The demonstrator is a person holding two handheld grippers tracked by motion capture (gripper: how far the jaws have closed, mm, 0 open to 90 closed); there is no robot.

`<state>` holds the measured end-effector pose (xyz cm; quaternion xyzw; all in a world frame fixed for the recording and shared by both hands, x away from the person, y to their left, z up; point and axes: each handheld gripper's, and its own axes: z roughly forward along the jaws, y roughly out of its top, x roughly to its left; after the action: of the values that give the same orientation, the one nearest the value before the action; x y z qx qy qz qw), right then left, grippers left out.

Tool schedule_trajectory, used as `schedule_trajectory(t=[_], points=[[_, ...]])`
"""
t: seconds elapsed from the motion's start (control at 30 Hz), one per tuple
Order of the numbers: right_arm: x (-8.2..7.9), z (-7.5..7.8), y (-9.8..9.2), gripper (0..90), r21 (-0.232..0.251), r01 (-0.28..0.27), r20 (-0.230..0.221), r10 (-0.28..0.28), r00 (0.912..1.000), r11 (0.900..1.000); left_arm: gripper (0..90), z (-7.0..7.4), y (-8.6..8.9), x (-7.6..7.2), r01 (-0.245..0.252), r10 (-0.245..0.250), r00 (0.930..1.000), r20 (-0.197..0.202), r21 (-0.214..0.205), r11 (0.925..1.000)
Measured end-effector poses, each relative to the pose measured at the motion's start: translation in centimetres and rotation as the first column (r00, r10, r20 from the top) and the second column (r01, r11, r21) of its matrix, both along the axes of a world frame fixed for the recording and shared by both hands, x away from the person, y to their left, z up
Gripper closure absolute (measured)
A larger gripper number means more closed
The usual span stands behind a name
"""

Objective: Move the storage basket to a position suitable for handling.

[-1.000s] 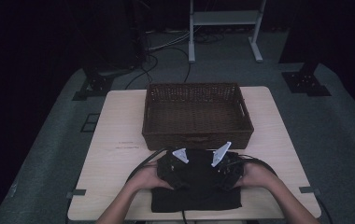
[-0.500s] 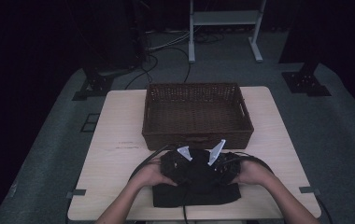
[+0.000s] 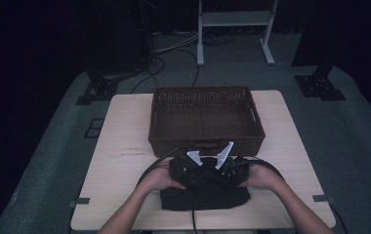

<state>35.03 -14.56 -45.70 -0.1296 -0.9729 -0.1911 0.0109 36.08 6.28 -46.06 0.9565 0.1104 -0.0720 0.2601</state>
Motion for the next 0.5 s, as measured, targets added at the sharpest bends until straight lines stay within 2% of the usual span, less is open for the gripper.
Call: schedule_trajectory(t=[0.23,0.37,0.5], points=[[-1.1,0.2,-0.5,71.6,0.042,-0.008,0.071,0.005,0.9975,0.9991,69.6,0.1,0.8,-1.0,-0.010,0.013,0.9988,0.048,-0.056,0.9984],[-1.5,0.5,-0.9,72.1,0.069,-0.001,0.067,-0.003,0.9978,0.9976,70.6,0.6,0.8,-1.4,0.002,0.002,0.9974,0.071,-0.054,0.9986],[-2.1,1.3,-1.2,72.2,0.078,-0.004,0.083,-0.002,0.9966,0.9970,71.1,1.3,0.7,-1.9,0.008,-0.003,0.9945,0.105,-0.054,0.9985]])
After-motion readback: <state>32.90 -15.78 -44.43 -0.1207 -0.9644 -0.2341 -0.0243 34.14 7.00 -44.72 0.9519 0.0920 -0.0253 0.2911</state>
